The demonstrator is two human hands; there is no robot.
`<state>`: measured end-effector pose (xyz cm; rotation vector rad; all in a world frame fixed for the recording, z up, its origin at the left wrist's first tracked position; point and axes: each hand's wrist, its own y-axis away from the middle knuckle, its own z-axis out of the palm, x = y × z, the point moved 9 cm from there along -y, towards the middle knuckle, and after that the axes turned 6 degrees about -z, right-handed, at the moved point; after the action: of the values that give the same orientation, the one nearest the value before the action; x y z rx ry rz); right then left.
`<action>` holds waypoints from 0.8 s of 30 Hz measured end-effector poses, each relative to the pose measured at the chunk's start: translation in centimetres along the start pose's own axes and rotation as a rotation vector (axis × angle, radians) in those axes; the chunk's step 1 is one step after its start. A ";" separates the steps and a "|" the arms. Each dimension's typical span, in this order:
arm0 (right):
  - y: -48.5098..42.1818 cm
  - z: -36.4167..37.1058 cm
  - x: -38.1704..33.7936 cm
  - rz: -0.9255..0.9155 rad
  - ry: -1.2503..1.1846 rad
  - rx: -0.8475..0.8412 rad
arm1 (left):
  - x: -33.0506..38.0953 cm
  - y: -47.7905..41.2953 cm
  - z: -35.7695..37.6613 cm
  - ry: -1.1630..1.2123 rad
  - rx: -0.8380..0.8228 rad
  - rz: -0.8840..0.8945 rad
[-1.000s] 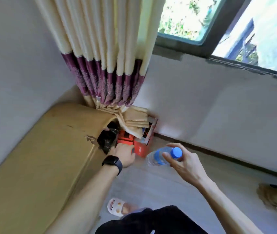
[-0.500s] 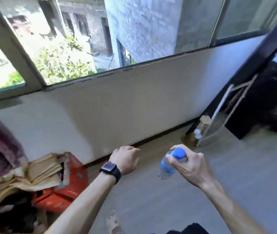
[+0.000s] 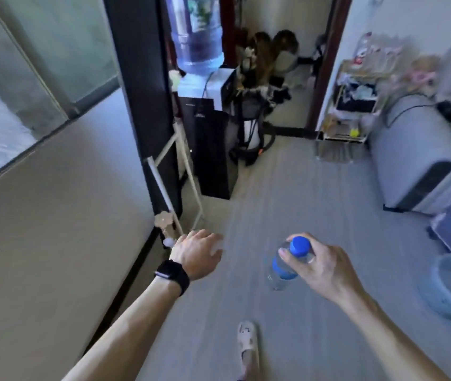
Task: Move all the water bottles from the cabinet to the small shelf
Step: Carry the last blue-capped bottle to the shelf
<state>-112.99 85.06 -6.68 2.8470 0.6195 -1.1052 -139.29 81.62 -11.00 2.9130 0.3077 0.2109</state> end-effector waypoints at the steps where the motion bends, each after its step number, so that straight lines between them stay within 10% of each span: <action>1: -1.6 -1.5 2.0 0.040 0.019 0.032 | 2.1 -3.2 -0.5 -0.011 0.004 0.044; 13: -20.2 -22.1 19.8 0.376 0.151 0.353 | 26.7 -34.9 -7.0 -0.050 -0.044 0.364; 24: -40.7 -34.1 36.7 0.363 0.140 0.299 | 40.9 -58.2 -10.8 -0.074 -0.039 0.267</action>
<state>-81.69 141.12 -0.36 3.1255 -0.0760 -1.0146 -112.59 148.33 -8.26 2.9065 -0.0967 0.1464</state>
